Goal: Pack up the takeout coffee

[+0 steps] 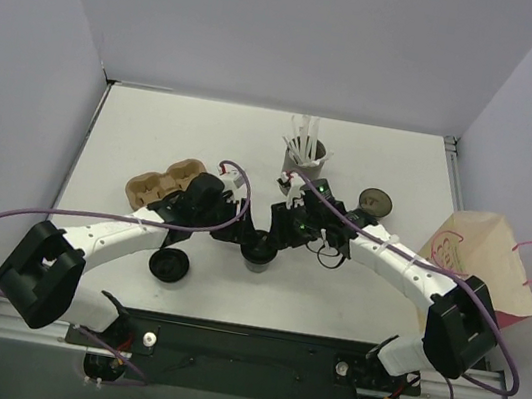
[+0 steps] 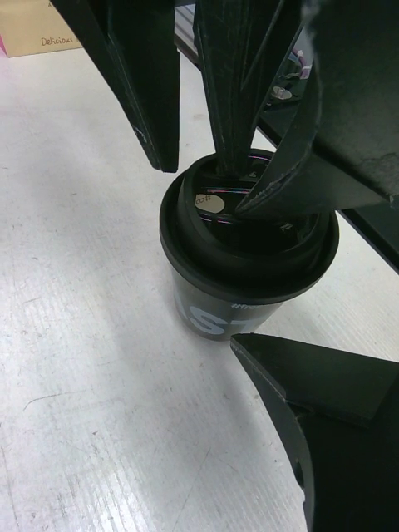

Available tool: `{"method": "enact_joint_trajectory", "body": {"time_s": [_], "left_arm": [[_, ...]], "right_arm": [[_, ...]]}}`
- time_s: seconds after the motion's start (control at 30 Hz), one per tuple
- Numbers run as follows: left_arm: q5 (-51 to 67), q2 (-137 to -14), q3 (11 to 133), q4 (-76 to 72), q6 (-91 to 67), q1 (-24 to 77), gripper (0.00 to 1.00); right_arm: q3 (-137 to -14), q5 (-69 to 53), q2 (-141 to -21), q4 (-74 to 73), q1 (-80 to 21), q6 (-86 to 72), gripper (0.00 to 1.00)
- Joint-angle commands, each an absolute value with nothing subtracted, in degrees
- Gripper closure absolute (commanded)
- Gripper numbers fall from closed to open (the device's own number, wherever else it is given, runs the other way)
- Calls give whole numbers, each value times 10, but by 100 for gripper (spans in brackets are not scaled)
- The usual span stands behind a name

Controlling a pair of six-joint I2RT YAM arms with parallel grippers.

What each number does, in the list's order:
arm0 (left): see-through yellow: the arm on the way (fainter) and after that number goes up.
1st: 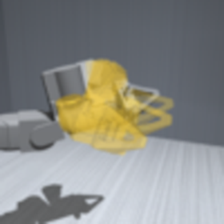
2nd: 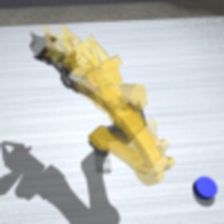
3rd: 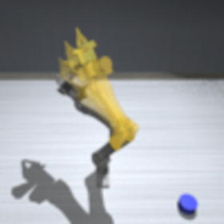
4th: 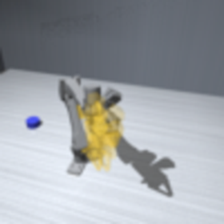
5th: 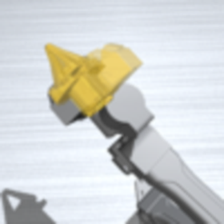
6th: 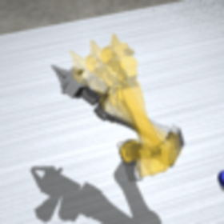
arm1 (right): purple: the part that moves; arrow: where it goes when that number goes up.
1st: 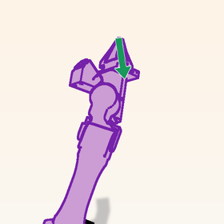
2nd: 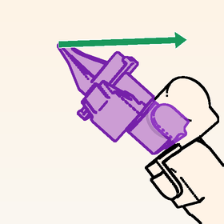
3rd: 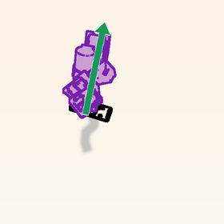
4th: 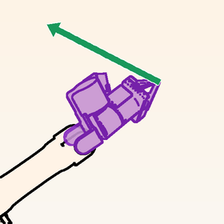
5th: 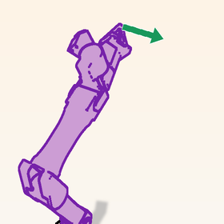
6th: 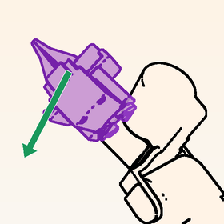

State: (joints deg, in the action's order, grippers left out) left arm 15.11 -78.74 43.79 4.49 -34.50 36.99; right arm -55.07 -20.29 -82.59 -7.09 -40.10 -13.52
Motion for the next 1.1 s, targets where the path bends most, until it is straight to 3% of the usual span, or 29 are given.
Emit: {"method": "enact_joint_trajectory", "body": {"time_s": [0.0,0.33,0.53,0.77,1.07], "left_arm": [[143,-804,433,61,-323,367,35],[125,-799,370,9,-374,380,40],[111,-799,362,9,-387,389,42],[91,-791,344,9,-403,403,44],[81,-794,326,-11,-415,409,46]], "right_arm": [[-584,-211,-836,-98,-394,-122,62],[-579,-157,-766,-101,-367,-273,52],[-509,-132,-694,-112,-351,-406,52],[-371,-161,-597,-5,-357,-534,58],[-320,-154,-619,107,-411,-586,59]]}}
